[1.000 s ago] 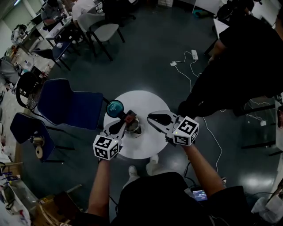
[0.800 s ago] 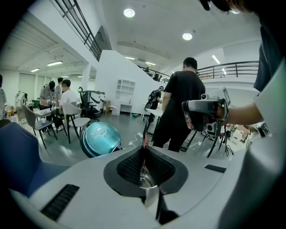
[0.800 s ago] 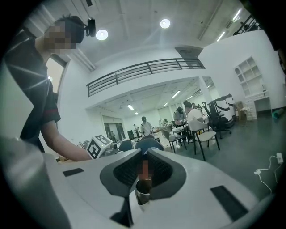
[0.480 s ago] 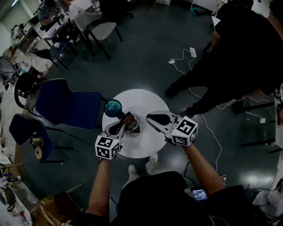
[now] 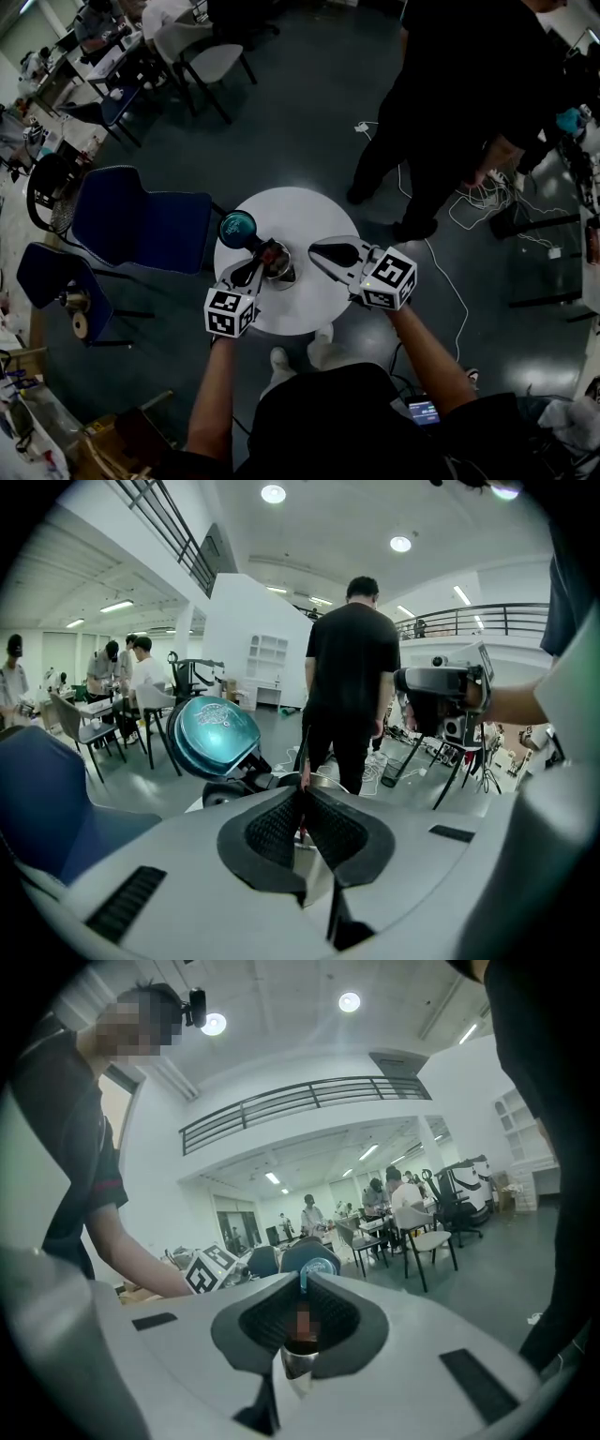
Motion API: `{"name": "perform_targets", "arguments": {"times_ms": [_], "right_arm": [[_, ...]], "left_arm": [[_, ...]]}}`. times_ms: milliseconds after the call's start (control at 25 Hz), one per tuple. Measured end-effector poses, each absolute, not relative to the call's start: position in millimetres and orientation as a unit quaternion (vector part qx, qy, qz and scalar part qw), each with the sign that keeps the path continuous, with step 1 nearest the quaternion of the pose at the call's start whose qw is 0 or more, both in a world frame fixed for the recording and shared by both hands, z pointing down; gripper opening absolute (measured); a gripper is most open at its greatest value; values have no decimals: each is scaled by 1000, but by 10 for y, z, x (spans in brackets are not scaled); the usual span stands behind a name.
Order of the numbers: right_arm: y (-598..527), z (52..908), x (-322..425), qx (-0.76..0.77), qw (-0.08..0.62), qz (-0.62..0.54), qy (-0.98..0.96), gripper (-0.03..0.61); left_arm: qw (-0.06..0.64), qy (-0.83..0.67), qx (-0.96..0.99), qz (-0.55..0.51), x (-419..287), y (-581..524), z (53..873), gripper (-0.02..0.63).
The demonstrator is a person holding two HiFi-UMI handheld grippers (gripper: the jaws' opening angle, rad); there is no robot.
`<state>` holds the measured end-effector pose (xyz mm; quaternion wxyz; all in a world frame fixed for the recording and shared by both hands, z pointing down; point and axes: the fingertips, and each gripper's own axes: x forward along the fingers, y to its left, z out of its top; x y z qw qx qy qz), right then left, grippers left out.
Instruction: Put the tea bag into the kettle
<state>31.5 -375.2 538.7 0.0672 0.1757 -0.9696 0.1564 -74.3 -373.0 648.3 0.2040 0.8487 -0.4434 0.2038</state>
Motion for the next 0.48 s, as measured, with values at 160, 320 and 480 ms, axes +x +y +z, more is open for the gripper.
{"name": "perform_targets", "arguments": {"times_ms": [160,320,480], "right_arm": [[-3762,5414,298,177,70,161,-968,34],[-3763,5453,295,179,70,162,-968,34],[-3773,5432,261,179,69,163,-968,35]], "left_arm": [[208,-448,845,206,-784,-3746,6534,32],[211,-454,840,210,-791,-3749,6602,32],[218,-447,842,207,-788,-3731,6603,34]]}}
